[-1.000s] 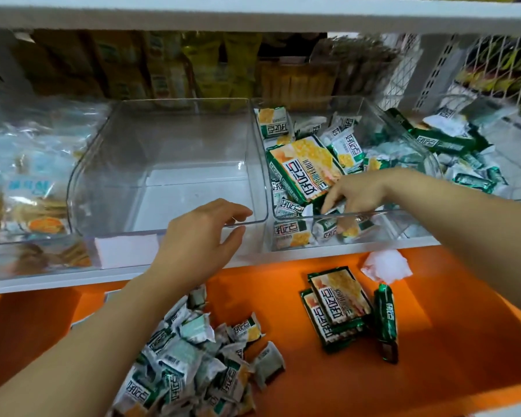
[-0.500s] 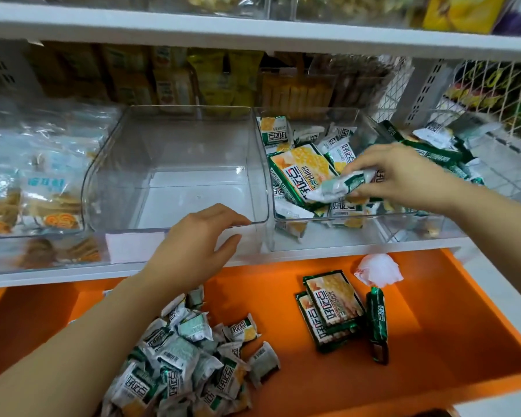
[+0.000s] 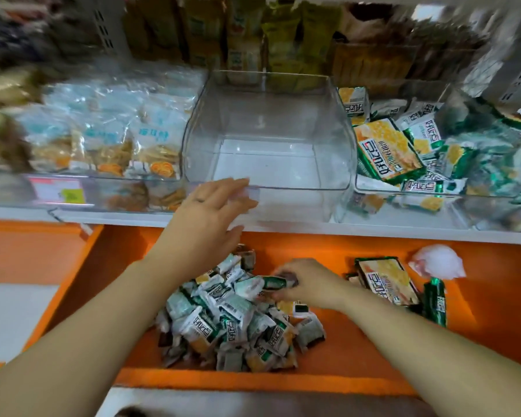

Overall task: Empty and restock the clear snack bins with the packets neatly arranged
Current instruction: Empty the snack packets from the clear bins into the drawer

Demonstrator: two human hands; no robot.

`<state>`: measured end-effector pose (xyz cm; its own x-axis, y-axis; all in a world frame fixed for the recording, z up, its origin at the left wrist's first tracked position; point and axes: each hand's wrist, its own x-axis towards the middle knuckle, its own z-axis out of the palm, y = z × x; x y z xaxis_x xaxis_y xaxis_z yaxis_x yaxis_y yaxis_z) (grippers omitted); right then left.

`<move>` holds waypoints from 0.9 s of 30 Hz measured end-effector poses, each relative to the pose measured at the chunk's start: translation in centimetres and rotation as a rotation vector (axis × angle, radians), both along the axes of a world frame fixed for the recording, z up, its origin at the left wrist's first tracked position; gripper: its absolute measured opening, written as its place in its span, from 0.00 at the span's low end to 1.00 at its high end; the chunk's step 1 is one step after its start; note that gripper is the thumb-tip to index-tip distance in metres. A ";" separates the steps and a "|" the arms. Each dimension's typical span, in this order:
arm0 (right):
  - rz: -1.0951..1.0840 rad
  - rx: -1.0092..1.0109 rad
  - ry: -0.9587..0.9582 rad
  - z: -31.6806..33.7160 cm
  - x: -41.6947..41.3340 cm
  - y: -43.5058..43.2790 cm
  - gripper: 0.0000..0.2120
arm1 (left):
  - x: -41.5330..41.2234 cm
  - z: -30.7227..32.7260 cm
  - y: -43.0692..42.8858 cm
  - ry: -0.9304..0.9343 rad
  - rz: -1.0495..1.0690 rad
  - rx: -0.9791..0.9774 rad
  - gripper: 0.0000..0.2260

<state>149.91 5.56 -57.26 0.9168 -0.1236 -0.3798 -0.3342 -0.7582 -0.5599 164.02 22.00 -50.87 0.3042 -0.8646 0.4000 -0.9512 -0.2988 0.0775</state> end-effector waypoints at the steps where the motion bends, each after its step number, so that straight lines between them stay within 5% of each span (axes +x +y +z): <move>1: -0.045 0.045 0.014 -1.3 1.0 0.9 0.20 | 0.1 -0.2 0.1 -0.016 -0.007 0.001 0.17; 12: -0.180 0.302 -0.064 1.1 2.9 2.8 0.17 | -0.3 -0.2 0.0 0.049 0.035 0.041 0.15; 17: -0.217 0.183 -0.277 7.8 -2.5 -2.5 0.14 | -2.2 3.0 -2.5 0.308 0.013 -0.113 0.13; 27: -0.732 0.042 -0.859 13.1 -14.4 -15.8 0.13 | -8.7 9.2 -15.4 0.256 -0.220 -0.049 0.11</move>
<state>135.56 -10.22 -44.13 0.5886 -0.7404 0.3246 -0.1825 -0.5129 -0.8389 155.29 6.63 -41.70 0.2085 -0.9023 0.3774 -0.9402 -0.0786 0.3314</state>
